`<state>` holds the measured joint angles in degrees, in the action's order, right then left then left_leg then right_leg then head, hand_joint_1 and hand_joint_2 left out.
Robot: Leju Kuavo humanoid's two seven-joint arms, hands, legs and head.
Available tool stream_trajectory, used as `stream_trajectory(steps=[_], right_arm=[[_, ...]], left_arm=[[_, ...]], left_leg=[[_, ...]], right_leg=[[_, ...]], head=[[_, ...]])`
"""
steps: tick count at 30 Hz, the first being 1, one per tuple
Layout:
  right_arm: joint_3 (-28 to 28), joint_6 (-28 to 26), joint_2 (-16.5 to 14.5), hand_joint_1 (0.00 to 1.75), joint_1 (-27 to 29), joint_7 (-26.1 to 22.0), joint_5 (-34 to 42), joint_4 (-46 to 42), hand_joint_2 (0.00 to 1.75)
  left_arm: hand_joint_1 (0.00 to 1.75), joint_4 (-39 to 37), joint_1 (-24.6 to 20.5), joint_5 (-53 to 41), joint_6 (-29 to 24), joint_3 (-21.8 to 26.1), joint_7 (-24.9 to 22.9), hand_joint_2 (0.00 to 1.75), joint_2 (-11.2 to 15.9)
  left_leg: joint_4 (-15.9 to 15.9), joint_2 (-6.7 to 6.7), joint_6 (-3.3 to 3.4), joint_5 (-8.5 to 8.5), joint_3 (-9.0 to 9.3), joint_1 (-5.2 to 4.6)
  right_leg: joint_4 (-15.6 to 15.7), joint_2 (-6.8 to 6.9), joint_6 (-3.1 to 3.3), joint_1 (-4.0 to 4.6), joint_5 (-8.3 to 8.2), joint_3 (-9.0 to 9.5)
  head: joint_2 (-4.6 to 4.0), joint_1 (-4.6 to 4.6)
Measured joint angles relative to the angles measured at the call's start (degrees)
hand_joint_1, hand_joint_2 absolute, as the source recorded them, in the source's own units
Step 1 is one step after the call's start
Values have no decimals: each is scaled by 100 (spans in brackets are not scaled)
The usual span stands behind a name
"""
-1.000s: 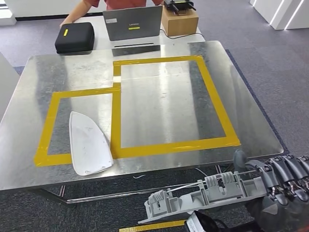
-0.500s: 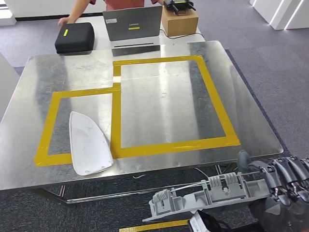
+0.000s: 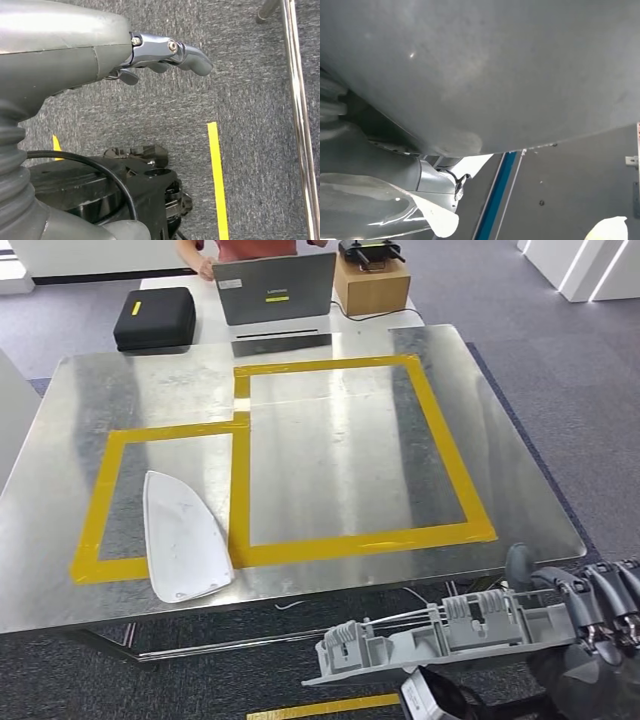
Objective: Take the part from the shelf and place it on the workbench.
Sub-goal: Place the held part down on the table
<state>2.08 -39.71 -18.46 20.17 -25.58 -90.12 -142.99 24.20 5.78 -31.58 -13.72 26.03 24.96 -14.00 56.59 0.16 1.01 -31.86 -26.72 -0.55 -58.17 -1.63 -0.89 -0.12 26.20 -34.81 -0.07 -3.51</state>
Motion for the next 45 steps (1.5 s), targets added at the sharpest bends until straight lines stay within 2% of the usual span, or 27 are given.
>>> stream_trajectory(steps=[17,25,29,40,45], right_arm=[[33,0,158,175,-190,234,-1,86,175],[77,1,257,175,-261,320,-1,193,175],[256,2,516,175,-448,469,-1,516,175],[456,2,705,175,-683,450,0,870,175],[492,2,816,175,-787,592,0,1007,175]], left_arm=[[0,-587,-240,-181,-16,-232,449,175,173],[0,-786,-334,-77,-20,-238,492,175,205],[0,-1112,-496,151,-14,-227,327,175,255],[0,-1190,-548,218,-32,-194,68,175,252],[0,-1193,-563,318,-63,-156,-129,175,251]], left_leg=[[0,0,0,0,0,-1],[0,0,0,0,0,-1],[0,0,0,0,-1,0],[1,0,0,0,-1,-1],[1,0,0,0,-1,-1]], right_leg=[[0,2,0,-1,0,1],[0,0,0,-1,0,0],[0,0,0,-1,0,0],[0,0,0,-1,0,0],[0,0,0,-1,0,0]], head=[[0,-1],[0,1],[0,-1],[0,0],[0,0]])
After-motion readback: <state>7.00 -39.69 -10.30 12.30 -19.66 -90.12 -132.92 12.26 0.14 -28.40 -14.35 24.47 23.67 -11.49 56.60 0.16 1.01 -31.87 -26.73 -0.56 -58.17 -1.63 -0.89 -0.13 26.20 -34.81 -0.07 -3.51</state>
